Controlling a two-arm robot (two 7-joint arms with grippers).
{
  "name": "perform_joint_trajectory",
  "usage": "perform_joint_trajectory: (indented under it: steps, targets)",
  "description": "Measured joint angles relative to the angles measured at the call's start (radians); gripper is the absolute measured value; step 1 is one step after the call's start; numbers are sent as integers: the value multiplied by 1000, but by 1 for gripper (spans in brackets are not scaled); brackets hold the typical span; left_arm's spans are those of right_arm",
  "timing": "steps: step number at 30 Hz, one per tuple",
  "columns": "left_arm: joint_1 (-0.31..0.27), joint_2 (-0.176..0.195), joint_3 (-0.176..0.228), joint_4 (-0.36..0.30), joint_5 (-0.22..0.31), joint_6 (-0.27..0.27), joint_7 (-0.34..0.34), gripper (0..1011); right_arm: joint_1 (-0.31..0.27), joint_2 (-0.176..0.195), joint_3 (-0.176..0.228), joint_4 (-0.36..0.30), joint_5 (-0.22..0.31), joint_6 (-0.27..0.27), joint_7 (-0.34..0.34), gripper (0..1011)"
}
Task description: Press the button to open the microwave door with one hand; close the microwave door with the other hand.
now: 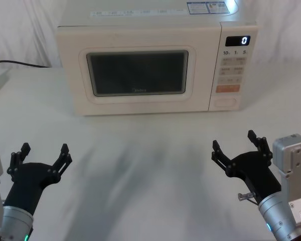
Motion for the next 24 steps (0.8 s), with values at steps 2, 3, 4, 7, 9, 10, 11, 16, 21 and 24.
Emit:
perform_joint_trajectory:
  steps: [2, 3, 4, 7, 9, 10, 11, 16, 21, 24]
  targets:
    - [0, 0, 0, 0, 0, 0, 0, 1001, 0, 0, 0, 0, 0, 0, 0, 1002]
    - [0, 0, 0, 0, 0, 0, 0, 1001, 0, 0, 0, 0, 0, 0, 0, 1002]
    - [0, 0, 0, 0, 0, 0, 0, 1001, 0, 0, 0, 0, 0, 0, 0, 1002]
    - [0, 0, 0, 0, 0, 0, 0, 1001, 0, 0, 0, 0, 0, 0, 0, 1002]
    - [0, 0, 0, 0, 0, 0, 0, 1001, 0, 0, 0, 0, 0, 0, 0, 1002]
    - [0, 0, 0, 0, 0, 0, 0, 1001, 0, 0, 0, 0, 0, 0, 0, 1002]
    - [0, 0, 0, 0, 0, 0, 0, 1001, 0, 0, 0, 0, 0, 0, 0, 1002]
    - [0, 0, 0, 0, 0, 0, 0, 1001, 0, 0, 0, 0, 0, 0, 0, 1002]
    - [0, 0, 0, 0, 0, 0, 0, 1001, 0, 0, 0, 0, 0, 0, 0, 1002]
    - [0, 0, 0, 0, 0, 0, 0, 1001, 0, 0, 0, 0, 0, 0, 0, 1002]
